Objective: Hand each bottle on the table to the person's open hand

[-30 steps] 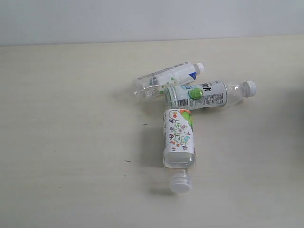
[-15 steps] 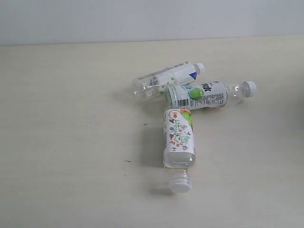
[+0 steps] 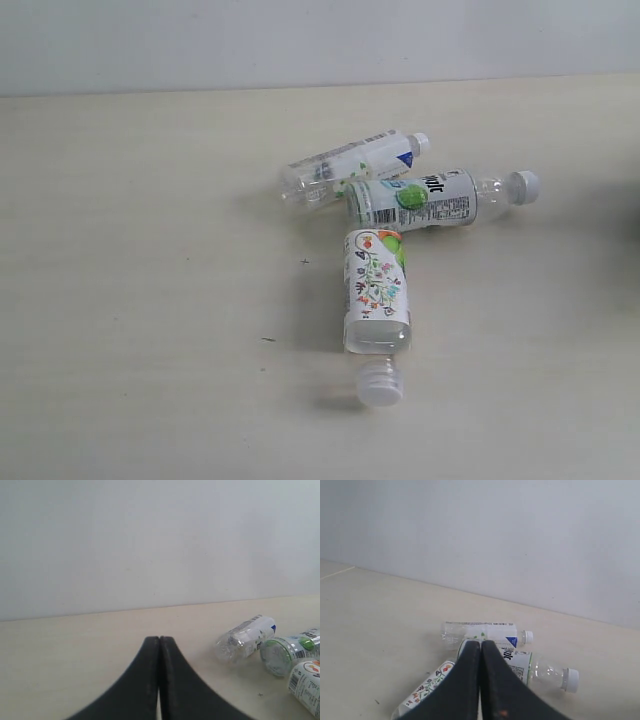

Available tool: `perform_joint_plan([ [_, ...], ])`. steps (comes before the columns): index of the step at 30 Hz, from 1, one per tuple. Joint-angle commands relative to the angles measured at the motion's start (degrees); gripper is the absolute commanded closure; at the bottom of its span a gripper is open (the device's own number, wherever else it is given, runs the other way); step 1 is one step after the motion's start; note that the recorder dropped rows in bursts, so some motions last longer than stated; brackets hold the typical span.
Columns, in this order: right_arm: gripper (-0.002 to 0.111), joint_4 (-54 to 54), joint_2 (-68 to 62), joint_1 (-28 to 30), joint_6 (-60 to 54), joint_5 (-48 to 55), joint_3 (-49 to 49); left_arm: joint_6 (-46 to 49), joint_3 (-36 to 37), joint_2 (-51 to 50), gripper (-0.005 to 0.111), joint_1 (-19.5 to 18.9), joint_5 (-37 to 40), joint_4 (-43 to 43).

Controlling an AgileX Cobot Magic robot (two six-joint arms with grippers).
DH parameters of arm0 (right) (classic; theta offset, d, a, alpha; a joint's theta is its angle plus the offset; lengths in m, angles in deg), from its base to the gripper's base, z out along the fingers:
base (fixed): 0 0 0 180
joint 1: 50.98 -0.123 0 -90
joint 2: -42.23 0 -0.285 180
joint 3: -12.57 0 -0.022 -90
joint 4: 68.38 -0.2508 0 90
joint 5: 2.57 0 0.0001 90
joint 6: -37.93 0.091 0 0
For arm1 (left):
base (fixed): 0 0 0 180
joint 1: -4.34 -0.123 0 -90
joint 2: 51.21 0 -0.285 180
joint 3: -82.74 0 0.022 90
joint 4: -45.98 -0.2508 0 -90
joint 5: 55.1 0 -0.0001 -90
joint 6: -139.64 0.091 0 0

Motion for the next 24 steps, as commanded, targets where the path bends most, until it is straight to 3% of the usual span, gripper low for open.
perform_joint_plan([
  [1, 0.108, 0.4, 0.4, -0.2, 0.0, -0.7, 0.3, -0.4, 0.2, -0.1, 0.107, -0.2, -0.1, 0.0],
  [8, 0.108, 0.9, 0.4, -0.2, -0.1, -2.3, 0.3, -0.4, 0.2, -0.1, 0.107, -0.2, -0.1, 0.0],
  [14, 0.108, 6.7, -0.8, -0.2, 3.9, -9.7, 0.3, -0.4, 0.2, -0.1, 0.107, -0.2, -0.1, 0.0],
  [19, 0.108, 13.2, -11.8, -0.2, 13.7, -2.1, -3.6, -0.4, 0.2, -0.1, 0.107, -0.2, -0.1, 0.0],
  [24, 0.108, 13.1, -24.1, -0.2, 13.9, 4.7, -8.7, -0.4, 0.2, -0.1, 0.107, -0.2, -0.1, 0.0],
])
